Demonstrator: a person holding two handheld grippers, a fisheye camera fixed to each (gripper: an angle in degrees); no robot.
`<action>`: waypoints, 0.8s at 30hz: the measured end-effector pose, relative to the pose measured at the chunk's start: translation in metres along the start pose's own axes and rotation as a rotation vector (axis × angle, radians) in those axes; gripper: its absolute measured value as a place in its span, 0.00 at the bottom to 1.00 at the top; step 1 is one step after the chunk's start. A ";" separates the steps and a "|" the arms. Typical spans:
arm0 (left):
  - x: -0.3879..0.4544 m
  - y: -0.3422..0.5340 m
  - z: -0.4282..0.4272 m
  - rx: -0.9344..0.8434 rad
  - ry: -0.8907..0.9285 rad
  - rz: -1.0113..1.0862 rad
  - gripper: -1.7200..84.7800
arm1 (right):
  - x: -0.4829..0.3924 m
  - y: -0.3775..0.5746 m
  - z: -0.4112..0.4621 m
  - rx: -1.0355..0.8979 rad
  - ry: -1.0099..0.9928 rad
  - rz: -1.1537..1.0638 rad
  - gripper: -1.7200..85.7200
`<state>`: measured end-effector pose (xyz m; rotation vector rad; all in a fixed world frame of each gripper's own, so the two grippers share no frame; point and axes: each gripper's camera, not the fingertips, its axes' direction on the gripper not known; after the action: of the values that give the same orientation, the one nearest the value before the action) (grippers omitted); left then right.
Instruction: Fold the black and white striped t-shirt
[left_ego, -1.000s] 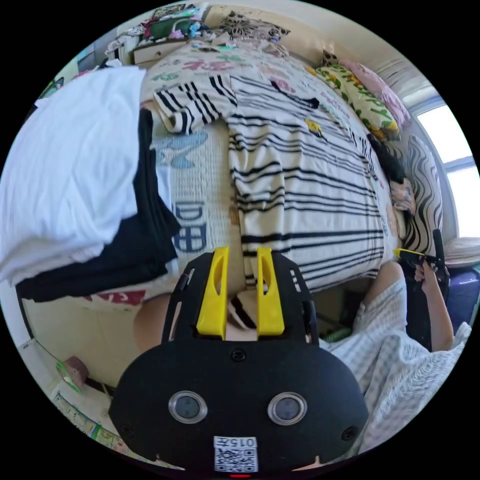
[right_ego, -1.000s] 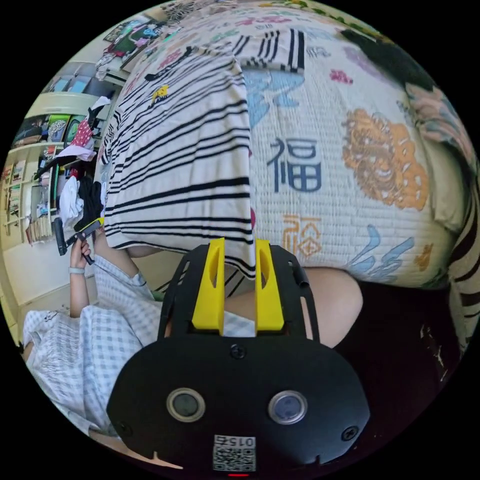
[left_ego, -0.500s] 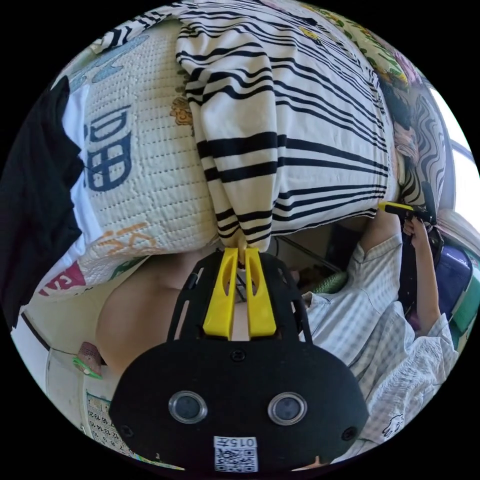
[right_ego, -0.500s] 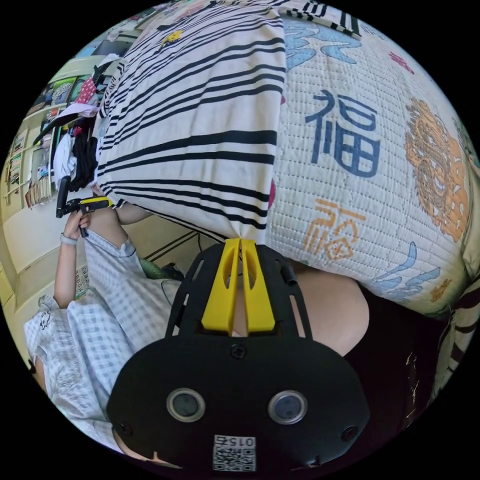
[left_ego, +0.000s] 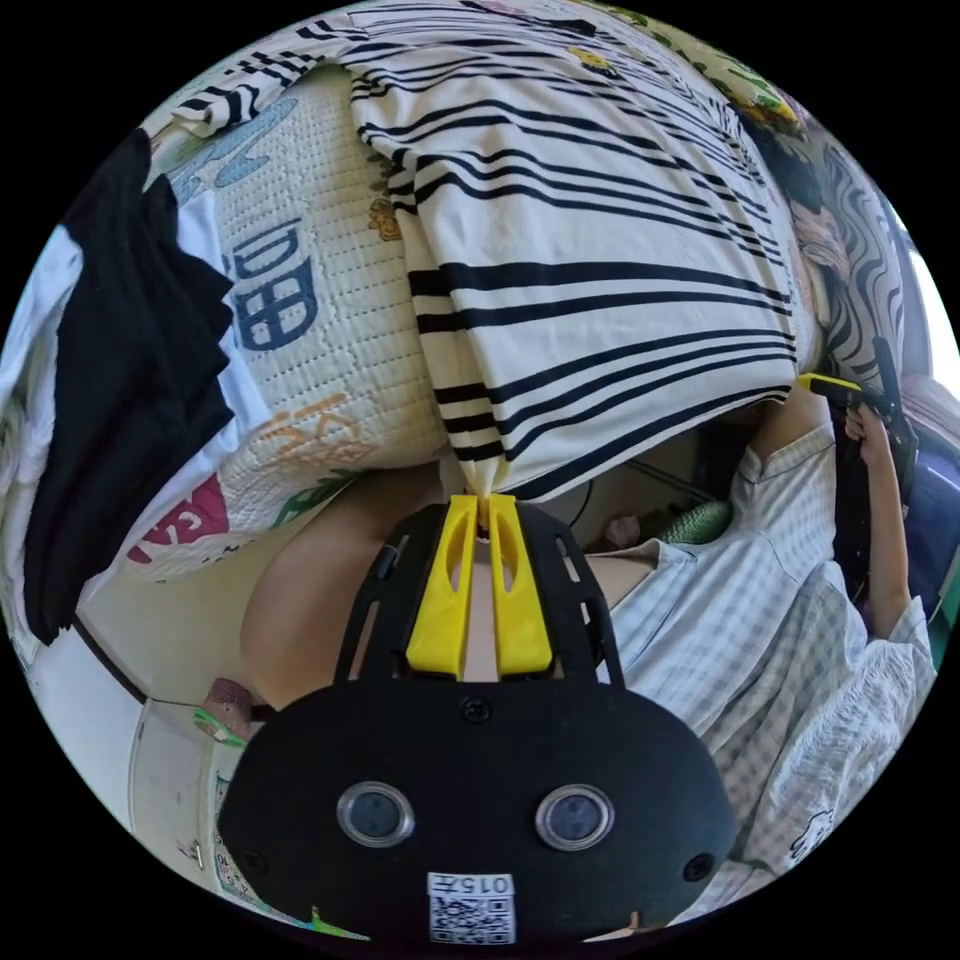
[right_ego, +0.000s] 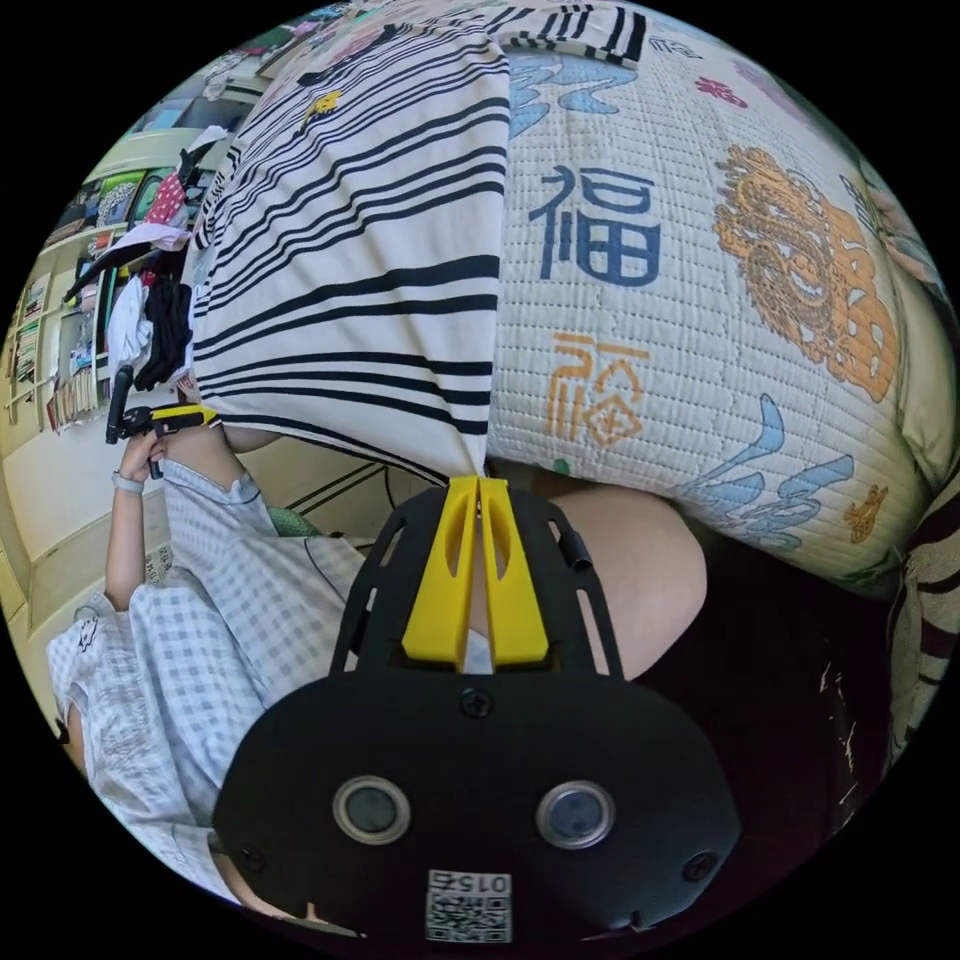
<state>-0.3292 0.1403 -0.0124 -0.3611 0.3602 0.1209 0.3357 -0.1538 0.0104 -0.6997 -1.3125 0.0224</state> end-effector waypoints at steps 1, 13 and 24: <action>0.003 -0.004 0.004 -0.016 -0.012 0.002 0.04 | 0.000 0.001 -0.001 0.000 0.007 0.001 0.01; 0.020 -0.006 -0.019 0.240 0.057 0.017 0.07 | -0.017 0.038 -0.045 0.170 -0.049 -0.022 0.02; 0.056 -0.067 0.034 0.002 -0.189 0.095 0.02 | -0.064 0.027 -0.017 0.018 0.132 -0.113 0.01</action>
<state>-0.2545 0.0936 0.0186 -0.3281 0.1907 0.2462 0.3425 -0.1654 -0.0601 -0.6001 -1.2220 -0.1016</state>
